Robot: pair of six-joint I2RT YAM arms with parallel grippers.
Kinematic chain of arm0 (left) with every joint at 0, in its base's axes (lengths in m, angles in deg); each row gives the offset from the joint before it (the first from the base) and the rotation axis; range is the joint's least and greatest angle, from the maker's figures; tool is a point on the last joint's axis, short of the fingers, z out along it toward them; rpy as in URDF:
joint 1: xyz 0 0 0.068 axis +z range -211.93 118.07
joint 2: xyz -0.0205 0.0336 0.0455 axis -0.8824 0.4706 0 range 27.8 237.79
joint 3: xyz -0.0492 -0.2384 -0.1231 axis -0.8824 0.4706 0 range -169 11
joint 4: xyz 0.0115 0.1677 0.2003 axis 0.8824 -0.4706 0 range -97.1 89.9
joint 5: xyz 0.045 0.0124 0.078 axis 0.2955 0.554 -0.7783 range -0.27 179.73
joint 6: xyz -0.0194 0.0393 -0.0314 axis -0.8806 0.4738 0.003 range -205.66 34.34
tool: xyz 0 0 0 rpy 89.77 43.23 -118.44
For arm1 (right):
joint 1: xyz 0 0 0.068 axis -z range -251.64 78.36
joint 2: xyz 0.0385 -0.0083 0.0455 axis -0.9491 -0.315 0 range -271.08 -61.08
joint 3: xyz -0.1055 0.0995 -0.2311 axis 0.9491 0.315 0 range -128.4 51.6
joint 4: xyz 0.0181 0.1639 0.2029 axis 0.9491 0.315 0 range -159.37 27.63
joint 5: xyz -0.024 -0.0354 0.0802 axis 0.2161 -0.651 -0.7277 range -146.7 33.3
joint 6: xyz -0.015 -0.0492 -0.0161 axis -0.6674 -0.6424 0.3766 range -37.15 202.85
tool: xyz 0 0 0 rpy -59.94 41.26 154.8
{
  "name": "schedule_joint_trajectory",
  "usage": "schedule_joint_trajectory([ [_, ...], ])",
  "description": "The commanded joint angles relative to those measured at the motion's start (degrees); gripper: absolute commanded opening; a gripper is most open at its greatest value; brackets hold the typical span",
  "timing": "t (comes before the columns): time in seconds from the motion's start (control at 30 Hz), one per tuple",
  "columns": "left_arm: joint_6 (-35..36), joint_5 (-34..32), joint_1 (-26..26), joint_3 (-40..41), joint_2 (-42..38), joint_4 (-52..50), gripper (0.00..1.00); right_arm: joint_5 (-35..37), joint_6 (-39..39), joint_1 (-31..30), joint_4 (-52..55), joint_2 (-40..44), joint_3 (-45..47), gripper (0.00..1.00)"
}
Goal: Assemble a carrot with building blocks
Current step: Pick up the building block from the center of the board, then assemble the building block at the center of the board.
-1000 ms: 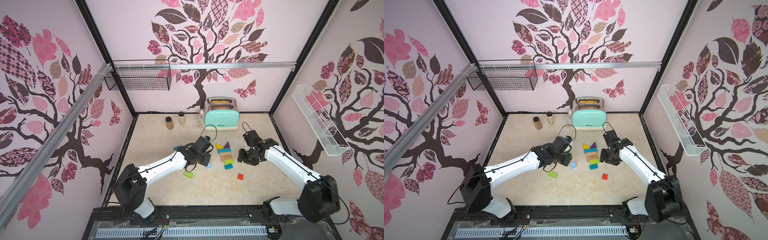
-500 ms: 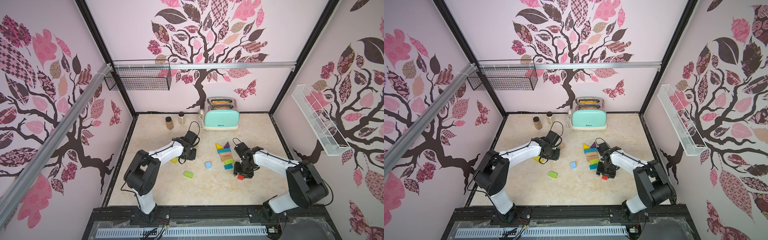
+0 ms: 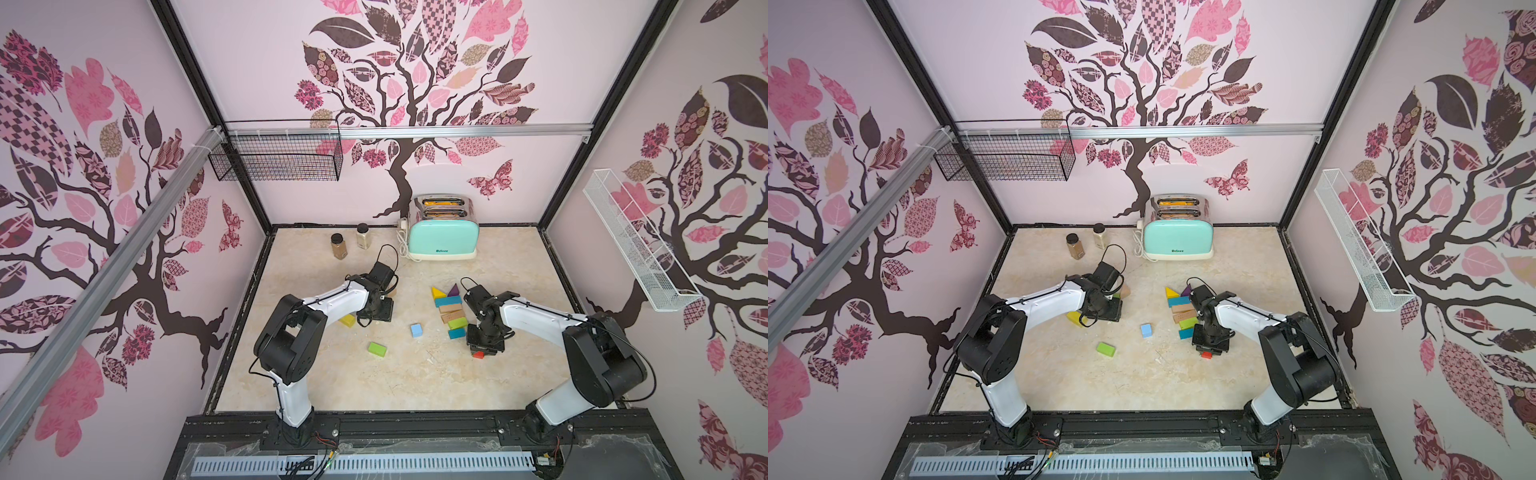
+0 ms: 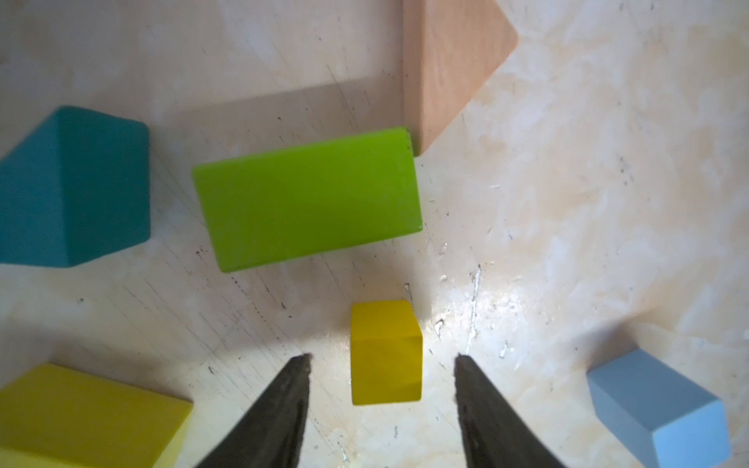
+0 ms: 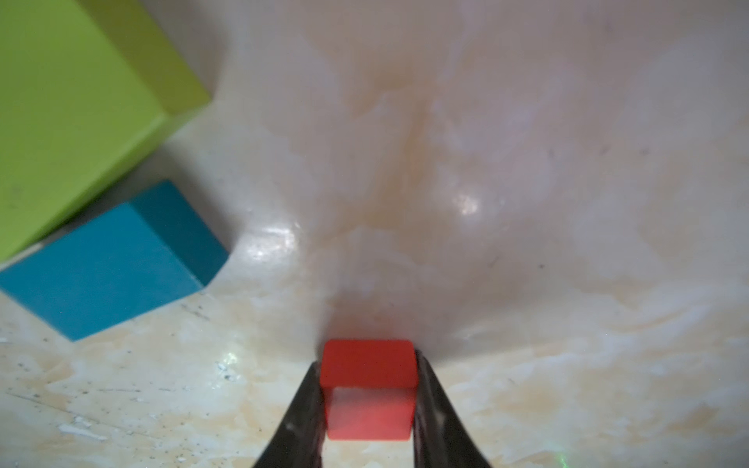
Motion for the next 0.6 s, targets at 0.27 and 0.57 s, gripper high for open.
schedule_joint_trajectory([
  [0.27,-3.6,5.0,0.2,2.7,-9.6,2.5,0.72,1.2,-8.8,-1.4,-2.5,-4.9,-7.6,0.21],
  [0.57,-5.3,7.7,0.2,3.7,-10.9,3.7,0.72,-0.3,-10.1,-4.6,-2.9,-7.7,-9.1,0.22],
])
